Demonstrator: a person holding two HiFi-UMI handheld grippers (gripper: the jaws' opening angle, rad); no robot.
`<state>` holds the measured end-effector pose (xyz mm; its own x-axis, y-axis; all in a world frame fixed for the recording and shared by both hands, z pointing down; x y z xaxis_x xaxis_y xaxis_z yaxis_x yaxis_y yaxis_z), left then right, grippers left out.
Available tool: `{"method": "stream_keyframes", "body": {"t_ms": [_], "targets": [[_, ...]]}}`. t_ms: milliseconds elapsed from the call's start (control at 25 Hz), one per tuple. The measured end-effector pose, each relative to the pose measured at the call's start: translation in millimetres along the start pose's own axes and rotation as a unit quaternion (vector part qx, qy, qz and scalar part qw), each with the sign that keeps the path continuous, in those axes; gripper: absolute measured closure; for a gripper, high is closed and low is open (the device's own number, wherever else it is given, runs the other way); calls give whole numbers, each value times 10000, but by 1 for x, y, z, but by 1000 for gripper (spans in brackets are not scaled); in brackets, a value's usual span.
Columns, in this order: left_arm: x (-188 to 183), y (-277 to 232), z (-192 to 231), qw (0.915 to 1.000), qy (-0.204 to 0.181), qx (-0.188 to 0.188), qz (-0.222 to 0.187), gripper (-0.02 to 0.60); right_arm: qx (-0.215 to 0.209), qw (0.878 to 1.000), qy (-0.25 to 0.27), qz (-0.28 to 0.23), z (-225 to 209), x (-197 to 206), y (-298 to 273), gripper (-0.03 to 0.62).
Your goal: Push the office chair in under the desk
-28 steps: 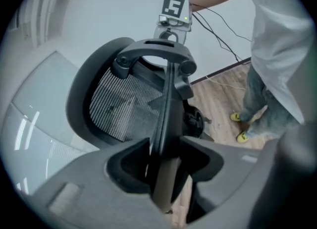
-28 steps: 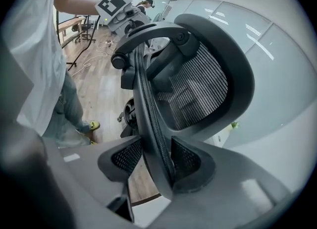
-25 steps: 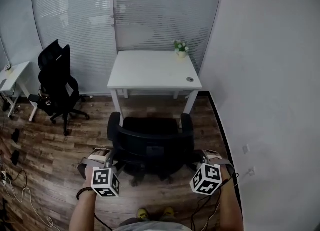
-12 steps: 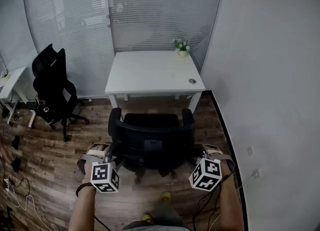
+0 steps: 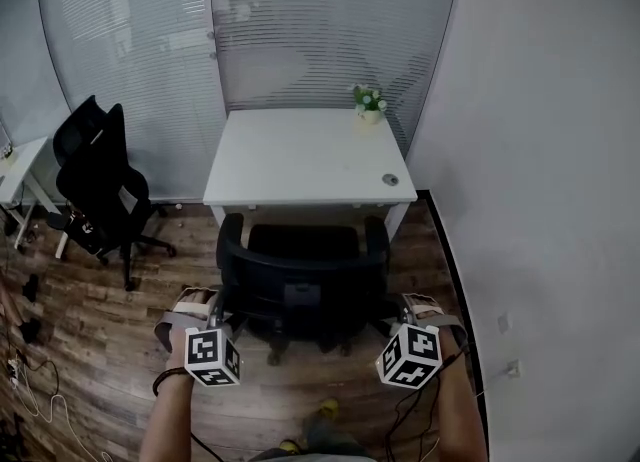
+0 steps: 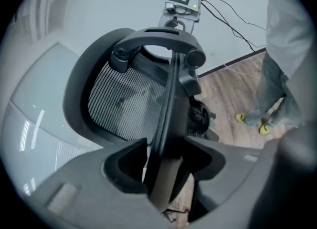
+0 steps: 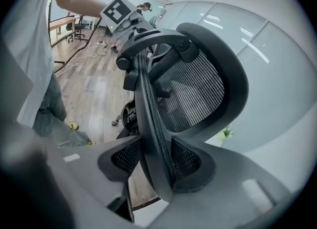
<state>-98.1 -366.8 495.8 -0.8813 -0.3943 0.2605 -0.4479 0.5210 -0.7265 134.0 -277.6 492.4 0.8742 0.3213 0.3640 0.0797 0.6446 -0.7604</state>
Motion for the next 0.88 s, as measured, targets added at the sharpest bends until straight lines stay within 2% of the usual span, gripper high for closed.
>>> {"method": "stream_keyframes", "body": {"t_ms": [360, 600, 760, 880], "targets": [[-10, -57, 56, 9998, 113, -95, 130, 368, -20, 9998, 106, -139, -70, 16, -44, 408], [1, -73, 79, 9993, 174, 143, 313, 367, 24, 9990, 248, -375, -84, 7, -56, 410], [3, -70, 76, 9992, 176, 203, 306, 371, -231, 9988, 222, -371, -83, 5, -57, 403], [2, -67, 70, 9990, 159, 239, 342, 374, -224, 9988, 232, -367, -80, 7, -57, 401]]}}
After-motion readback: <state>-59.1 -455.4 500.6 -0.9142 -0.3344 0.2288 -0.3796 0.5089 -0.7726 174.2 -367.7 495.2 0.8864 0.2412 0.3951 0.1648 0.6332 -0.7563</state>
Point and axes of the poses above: the fingertips, and each gripper's own axes: y backward along the fingers, z to its left, x out of its underside, the point moved 3 cm from there along y, backward along the fingers, and after that the axes turned 2 degrees about x, right-handed, at the moved point
